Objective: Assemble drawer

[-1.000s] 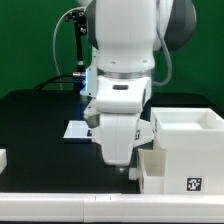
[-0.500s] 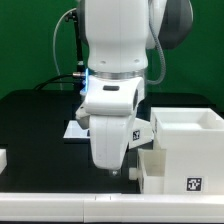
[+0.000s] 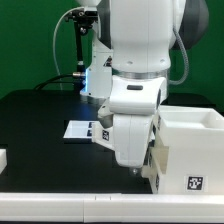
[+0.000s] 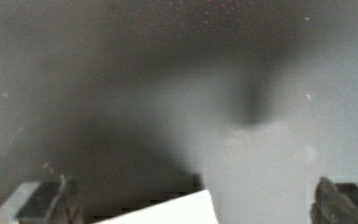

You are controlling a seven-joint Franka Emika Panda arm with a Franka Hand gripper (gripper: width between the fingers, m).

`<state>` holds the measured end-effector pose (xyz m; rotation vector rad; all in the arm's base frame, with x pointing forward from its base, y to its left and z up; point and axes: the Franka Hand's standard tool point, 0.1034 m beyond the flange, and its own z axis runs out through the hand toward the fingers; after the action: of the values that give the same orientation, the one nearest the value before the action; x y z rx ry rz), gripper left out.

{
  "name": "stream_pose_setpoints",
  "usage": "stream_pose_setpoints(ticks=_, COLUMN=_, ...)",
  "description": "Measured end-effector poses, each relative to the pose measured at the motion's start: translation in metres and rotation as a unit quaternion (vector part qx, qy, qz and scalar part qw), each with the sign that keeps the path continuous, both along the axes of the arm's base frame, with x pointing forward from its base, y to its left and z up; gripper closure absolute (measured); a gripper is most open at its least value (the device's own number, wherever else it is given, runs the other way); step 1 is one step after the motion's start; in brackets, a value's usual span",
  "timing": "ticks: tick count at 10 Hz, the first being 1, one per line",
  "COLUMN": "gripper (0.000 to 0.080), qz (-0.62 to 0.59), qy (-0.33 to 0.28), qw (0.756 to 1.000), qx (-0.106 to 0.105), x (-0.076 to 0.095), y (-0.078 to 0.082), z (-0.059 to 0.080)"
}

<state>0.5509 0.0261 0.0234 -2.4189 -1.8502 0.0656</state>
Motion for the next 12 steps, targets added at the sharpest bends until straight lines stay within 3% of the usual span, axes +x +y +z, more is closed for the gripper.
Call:
stream_pose_setpoints(ticks=5, gripper=0.0151, qz=-0.004, qy=0.003, qw=1.0, qx=-0.001, x=0.0, y=-0.011, z=-0.001)
stream_pose_setpoints(ticks=9, gripper=0.0151, qz=-0.009, qy=-0.003, qw=1.0, qx=-0.005, x=-0.004, y=-0.043, z=0.01)
stream_pose_setpoints(ticks=12, gripper=0.0151, qz=-0.009, qy=-0.002, qw=1.0, qx=-0.004, x=-0.004, y=-0.042, z=0.008)
